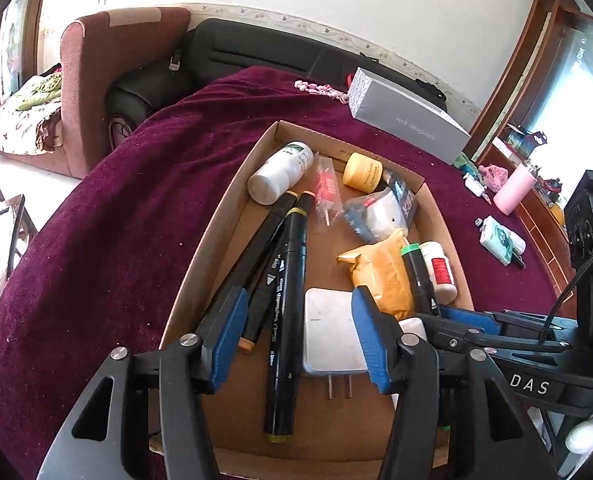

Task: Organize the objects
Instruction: 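Lower both markers into the box and open both grippers, then move both open grippers from the box back to the remaining items, then grasp the blue-green cartoon tissue packet with the left gripper, then grasp the purple-capped black marker with the right gripper while the left holds the packet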

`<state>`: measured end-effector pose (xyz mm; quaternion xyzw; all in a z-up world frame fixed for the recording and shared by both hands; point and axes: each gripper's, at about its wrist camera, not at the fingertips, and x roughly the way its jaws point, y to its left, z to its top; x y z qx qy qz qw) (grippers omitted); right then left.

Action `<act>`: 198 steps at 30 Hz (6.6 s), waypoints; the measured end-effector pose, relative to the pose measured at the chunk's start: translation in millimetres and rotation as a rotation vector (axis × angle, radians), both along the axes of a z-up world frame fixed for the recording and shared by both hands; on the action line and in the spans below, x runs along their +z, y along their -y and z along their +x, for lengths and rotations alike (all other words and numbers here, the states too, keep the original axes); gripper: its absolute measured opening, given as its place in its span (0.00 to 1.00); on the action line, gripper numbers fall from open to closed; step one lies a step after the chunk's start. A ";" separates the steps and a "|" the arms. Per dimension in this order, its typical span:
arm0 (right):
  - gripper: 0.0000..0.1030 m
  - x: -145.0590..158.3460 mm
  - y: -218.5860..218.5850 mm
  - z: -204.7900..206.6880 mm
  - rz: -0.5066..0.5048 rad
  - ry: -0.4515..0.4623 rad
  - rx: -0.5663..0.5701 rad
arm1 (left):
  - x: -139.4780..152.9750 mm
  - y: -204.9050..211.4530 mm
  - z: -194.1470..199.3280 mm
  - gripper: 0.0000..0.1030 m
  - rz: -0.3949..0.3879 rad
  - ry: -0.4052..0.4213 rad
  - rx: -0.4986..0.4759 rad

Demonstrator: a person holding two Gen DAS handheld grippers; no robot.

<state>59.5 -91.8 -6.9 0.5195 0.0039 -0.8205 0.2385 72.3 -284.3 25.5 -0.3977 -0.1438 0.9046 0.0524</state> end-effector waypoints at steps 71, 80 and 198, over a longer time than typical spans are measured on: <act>1.00 453.9 -370.8 63.9 0.471 -0.715 -0.642 | 373.3 -199.5 11.3 0.99 -0.019 -0.559 -0.396; 1.00 247.5 -346.1 0.7 0.207 -0.404 -0.371 | 202.0 -262.9 -33.5 0.99 0.040 -0.352 -0.430; 0.97 -28.5 -359.9 -55.5 -0.521 -0.044 -0.335 | -15.1 -315.8 -45.7 0.55 -0.107 0.101 -0.540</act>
